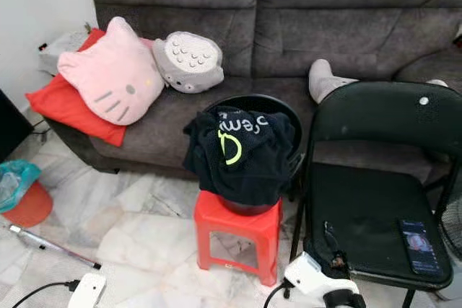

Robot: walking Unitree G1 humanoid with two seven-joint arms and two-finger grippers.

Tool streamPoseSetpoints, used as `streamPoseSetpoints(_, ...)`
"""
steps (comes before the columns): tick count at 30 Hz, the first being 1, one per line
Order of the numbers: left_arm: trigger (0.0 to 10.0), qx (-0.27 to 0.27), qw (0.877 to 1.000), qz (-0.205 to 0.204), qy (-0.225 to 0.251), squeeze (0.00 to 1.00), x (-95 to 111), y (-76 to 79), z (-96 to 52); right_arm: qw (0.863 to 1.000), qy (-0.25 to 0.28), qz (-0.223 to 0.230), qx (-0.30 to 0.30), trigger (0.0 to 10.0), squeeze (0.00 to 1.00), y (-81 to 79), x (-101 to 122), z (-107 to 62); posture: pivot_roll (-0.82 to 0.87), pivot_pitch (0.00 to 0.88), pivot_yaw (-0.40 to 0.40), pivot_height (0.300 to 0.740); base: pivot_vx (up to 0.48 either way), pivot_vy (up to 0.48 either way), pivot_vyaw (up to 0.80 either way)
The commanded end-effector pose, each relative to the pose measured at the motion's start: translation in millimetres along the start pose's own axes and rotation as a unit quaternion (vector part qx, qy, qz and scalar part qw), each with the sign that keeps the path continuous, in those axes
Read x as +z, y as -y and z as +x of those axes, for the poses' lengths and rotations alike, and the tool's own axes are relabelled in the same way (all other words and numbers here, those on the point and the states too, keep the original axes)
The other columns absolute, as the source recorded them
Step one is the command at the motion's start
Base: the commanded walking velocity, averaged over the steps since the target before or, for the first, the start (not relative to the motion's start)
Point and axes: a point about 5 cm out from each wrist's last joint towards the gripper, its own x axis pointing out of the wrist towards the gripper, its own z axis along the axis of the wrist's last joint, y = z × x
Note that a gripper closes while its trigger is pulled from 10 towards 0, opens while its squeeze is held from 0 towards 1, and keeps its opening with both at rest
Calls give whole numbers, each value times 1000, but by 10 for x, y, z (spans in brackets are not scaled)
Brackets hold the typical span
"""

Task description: Hang hanger

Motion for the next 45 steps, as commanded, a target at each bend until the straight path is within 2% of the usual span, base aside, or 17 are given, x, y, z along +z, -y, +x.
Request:
streamPoseSetpoints(1,10000,5,1000,1,-9,0,-34,-27,-9,998,54,-26,14,10000,0,53,156,24,-136,0,63,740,0,0,0)
streamPoseSetpoints(4,10000,5,1000,-2,-8,0,-30,-21,-7,997,67,-35,22,10000,0,101,184,67,-131,0,56,740,0,0,0)
streamPoseSetpoints(7,10000,7,1000,-10,-5,0,-27,-14,-5,996,74,-27,32,10000,0,140,201,192,-122,0,51,740,0,0,0)
streamPoseSetpoints(8,10000,7,1000,-11,-5,0,-25,-11,-4,993,101,-11,53,10000,0,126,279,247,-117,0,52,740,0,0,0)
streamPoseSetpoints(11,10000,7,1000,-12,-5,0,-25,-6,-2,987,136,-22,81,10000,0,128,378,341,-106,0,46,740,0,0,0)
streamPoseSetpoints(18,10000,10,1000,-20,-4,0,-25,-7,-2,981,159,-23,108,10000,0,201,469,511,-95,0,38,740,0,0,0)
streamPoseSetpoints(25,10000,9,1000,-22,-4,0,-26,-2,-1,980,160,-25,117,10000,0,204,473,562,-98,0,38,740,0,0,0)
streamPoseSetpoints(26,10000,9,1000,-22,-5,0,-26,0,0,981,143,-23,125,10000,0,170,435,569,-99,0,39,740,0,0,0)
streamPoseSetpoints(30,10000,8,1000,-21,-4,0,-22,4,1,981,134,-20,142,10000,0,126,407,560,-95,0,37,740,0,0,0)
streamPoseSetpoints(39,10000,10,1000,-23,-3,0,-18,0,1,984,133,-30,118,10000,0,202,403,632,-91,0,35,740,0,0,0)
streamPoseSetpoints(45,10000,11,1000,-27,-2,0,-22,1,1,983,130,-37,122,10000,0,192,384,669,-75,0,28,740,0,0,0)
